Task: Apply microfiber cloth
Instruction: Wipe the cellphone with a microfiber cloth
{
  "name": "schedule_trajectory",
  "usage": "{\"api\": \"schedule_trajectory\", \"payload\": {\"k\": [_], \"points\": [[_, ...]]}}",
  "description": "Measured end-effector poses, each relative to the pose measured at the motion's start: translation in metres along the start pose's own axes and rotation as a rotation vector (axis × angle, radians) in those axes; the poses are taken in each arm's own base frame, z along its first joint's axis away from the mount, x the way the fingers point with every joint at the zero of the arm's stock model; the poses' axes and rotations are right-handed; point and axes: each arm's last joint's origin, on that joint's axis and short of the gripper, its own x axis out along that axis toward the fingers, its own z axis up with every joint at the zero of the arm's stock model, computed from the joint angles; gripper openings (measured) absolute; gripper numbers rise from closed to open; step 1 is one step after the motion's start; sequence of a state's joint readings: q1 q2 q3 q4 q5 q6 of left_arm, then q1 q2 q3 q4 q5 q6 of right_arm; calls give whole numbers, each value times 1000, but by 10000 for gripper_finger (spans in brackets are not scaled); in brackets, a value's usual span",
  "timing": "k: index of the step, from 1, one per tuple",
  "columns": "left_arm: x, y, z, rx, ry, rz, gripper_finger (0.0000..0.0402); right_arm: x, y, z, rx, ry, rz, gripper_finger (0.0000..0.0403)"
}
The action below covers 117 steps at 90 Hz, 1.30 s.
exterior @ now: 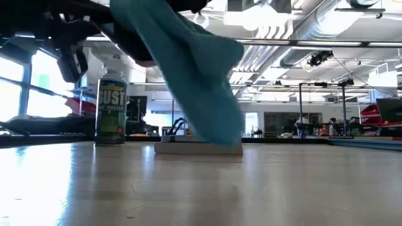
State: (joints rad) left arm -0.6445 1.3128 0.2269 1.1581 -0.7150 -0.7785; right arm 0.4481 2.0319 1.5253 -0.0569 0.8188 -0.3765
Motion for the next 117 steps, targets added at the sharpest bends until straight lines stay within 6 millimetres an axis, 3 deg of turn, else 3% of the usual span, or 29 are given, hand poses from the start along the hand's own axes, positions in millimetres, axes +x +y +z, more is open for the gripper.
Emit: {"api": "schedule_trajectory", "payload": {"k": [32,56,86,103,117], "points": [[-6,-10,16,22,-39,-60,15,-14,15,0,26,8,72,0],[-4,-7,12,-51,-30,-47,15,8,-7,7,-69,-120,88,0],[14,-13,4,-56,-32,-6,15,41,-41,-2,-134,-266,246,0],[16,-12,6,-79,-26,-18,15,43,-43,-4,-121,-274,291,0],[7,-12,15,-66,-27,-51,15,37,-33,-5,-79,-237,381,0]]}}
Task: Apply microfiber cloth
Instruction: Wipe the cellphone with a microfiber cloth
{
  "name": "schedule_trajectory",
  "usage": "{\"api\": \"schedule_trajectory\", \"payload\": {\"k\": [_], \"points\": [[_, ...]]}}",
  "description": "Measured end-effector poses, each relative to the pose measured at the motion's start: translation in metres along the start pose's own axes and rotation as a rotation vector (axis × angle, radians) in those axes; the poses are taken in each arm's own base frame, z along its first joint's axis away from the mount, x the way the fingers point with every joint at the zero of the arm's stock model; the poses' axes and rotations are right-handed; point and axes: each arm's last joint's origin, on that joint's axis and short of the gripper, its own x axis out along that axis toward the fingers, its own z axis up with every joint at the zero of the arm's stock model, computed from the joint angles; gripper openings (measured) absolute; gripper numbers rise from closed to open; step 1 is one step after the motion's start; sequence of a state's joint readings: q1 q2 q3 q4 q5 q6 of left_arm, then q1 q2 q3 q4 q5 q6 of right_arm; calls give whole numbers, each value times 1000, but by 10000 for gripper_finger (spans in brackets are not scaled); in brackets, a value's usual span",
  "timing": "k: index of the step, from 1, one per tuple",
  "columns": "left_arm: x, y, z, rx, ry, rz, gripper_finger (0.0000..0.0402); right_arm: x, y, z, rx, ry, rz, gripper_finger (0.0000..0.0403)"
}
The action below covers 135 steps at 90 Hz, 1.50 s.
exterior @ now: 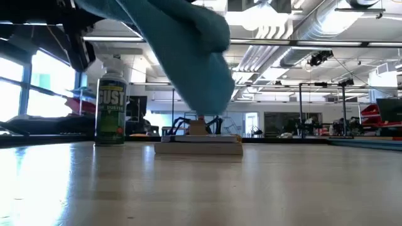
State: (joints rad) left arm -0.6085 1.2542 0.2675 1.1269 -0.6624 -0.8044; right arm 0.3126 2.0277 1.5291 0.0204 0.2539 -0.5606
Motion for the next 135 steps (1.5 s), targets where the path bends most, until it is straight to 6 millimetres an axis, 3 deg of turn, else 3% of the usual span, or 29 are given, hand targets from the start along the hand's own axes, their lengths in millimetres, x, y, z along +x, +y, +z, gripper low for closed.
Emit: {"api": "schedule_trajectory", "payload": {"k": [17,33,47,96,116,135], "points": [[-14,-1,15,-3,-27,-46,15,-5,22,3,17,47,60,0],[-24,1,24,-9,-19,-53,15,-12,36,10,-12,89,3,0],[-25,2,25,-7,-8,-42,15,-19,28,14,-44,118,-88,0],[-23,6,5,-62,87,-3,15,-9,-24,6,-226,76,-263,0],[-27,0,10,-49,106,-59,15,-9,-22,7,-192,28,-198,0],[-34,-5,21,-21,125,-105,15,-13,-3,12,-58,-8,-73,0]]}}
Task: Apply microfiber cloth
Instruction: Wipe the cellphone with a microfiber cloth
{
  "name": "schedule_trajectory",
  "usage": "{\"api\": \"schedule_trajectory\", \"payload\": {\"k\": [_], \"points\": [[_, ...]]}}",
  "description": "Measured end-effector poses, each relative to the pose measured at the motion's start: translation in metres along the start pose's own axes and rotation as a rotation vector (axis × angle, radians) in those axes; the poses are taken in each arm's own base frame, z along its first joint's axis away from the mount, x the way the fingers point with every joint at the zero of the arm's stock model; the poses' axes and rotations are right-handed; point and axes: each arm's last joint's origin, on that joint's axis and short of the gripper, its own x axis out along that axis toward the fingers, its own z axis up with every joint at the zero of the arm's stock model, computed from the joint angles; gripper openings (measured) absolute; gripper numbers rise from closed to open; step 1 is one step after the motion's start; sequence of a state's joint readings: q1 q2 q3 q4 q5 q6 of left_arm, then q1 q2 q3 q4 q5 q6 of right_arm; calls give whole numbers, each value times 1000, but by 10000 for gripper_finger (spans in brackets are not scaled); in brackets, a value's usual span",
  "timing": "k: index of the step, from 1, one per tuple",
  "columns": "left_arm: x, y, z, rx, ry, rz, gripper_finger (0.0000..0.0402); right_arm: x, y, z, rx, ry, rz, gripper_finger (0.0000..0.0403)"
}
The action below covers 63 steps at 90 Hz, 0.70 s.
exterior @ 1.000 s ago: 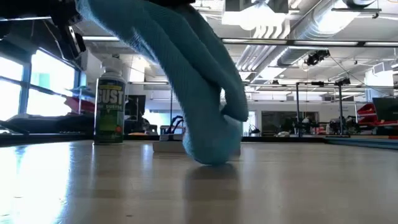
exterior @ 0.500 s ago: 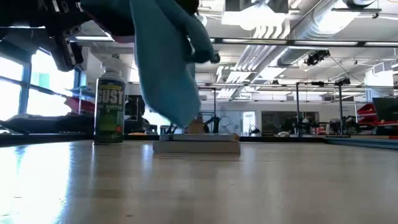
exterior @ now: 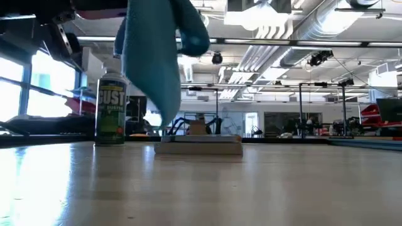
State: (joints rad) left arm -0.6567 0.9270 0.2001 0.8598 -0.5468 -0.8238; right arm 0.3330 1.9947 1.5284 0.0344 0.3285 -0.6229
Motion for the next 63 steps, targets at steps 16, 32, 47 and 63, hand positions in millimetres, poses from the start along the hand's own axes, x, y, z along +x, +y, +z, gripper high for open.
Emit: {"api": "schedule_trajectory", "payload": {"k": [16,32,47,63], "points": [[-7,-2,8,2,6,-6,15,-5,18,7,27,-8,56,0],[-11,-3,12,2,-6,4,15,-5,17,6,34,21,5,0],[-9,-1,9,9,0,21,15,-1,3,2,-15,16,-45,0],[-5,2,4,-29,17,42,15,3,-25,0,-41,-39,-185,0]]}}
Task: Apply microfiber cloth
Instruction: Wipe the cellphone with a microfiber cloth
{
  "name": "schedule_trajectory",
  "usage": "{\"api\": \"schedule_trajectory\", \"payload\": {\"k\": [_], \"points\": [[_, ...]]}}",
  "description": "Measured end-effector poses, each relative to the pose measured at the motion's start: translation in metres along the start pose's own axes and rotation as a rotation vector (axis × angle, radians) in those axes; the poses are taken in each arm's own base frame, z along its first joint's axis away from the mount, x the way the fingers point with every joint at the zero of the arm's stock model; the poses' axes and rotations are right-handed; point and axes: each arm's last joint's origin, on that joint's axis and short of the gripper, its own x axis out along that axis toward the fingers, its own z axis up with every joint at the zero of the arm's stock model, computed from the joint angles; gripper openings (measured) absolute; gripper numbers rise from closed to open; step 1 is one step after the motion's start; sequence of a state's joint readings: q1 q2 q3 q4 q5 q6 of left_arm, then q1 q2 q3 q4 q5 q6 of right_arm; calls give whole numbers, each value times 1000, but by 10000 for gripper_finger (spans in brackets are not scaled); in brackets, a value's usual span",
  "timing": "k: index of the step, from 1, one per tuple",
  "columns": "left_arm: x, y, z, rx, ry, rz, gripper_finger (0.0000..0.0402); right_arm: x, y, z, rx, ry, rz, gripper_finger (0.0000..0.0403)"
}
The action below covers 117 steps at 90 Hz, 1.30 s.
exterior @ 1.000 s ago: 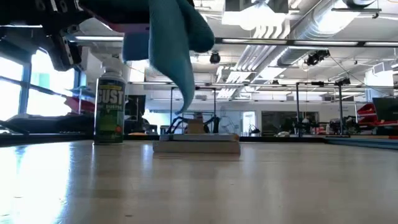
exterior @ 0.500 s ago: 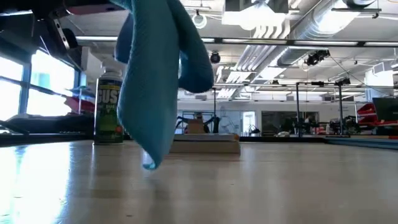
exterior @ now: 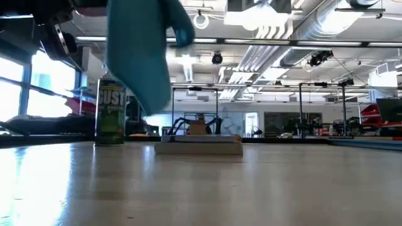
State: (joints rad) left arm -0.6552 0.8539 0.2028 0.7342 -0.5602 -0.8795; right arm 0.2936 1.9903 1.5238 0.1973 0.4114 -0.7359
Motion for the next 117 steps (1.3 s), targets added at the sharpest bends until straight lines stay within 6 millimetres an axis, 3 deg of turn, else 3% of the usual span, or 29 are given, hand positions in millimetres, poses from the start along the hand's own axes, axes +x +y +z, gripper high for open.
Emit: {"api": "schedule_trajectory", "payload": {"k": [18,55,97,117], "points": [[4,2,1,-23,-73,43,15,6,-12,-7,44,-40,13,0],[9,8,21,-33,-199,59,15,15,9,-17,135,-33,162,0],[-7,-9,45,5,-262,-98,15,-4,39,4,119,4,211,0],[-15,-15,53,9,-261,-178,15,-35,28,22,106,51,188,0]]}}
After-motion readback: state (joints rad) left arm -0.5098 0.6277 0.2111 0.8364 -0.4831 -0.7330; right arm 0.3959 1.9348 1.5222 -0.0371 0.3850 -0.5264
